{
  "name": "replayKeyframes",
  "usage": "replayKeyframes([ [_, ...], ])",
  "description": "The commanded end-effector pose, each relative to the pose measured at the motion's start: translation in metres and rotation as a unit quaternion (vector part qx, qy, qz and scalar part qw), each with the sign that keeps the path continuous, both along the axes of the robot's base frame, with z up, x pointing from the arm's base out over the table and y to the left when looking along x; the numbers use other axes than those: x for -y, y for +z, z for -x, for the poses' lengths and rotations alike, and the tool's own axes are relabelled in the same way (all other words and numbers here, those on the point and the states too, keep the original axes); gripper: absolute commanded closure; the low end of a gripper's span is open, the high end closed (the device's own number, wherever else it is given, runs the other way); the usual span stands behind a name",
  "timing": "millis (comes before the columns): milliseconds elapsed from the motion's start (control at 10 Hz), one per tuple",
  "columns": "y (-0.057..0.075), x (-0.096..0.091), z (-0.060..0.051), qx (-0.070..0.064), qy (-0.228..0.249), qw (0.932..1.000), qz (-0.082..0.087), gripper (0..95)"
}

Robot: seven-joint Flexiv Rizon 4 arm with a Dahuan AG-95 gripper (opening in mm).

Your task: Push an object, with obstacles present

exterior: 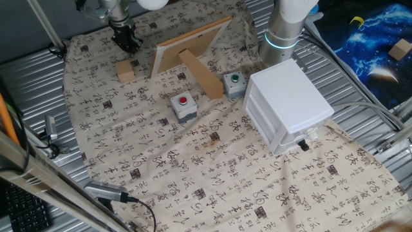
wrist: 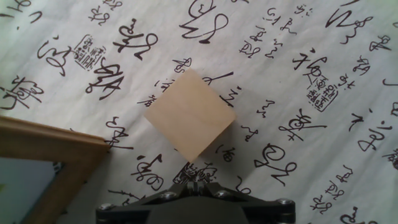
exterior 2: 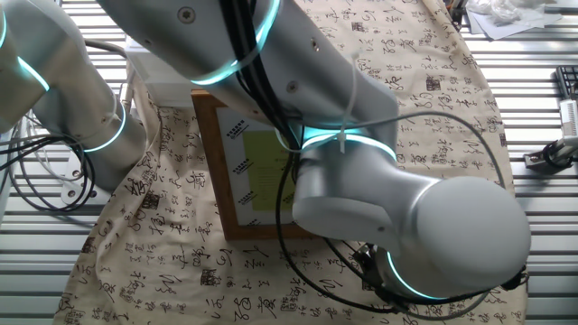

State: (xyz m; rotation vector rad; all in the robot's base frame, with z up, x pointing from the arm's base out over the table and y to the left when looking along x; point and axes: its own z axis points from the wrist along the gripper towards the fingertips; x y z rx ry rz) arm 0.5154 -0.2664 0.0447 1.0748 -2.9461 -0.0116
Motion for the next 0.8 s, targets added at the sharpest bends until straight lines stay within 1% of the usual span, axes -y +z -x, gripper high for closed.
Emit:
replayKeyframes([
  [100, -0.0006, 0.0003, -0.0004, 0.0, 0.002, 1.0, 0.0, 95.0],
  [200, -0.0006, 0.0003, -0.0004, 0.0, 0.003, 1.0, 0.001, 95.0],
  [400, -0.0006, 0.0003, -0.0004, 0.008, 0.01, 0.9999, -0.004, 95.0],
  [500, -0.0006, 0.0003, -0.0004, 0.011, 0.006, 0.9999, -0.002, 95.0],
  [600, -0.0006, 0.0003, -0.0004, 0.016, -0.009, 0.9998, 0.004, 95.0],
  [700, -0.0006, 0.0003, -0.0004, 0.018, -0.014, 0.9997, 0.005, 95.0],
  [800, -0.0006, 0.0003, -0.0004, 0.024, -0.026, 0.9994, 0.003, 95.0],
])
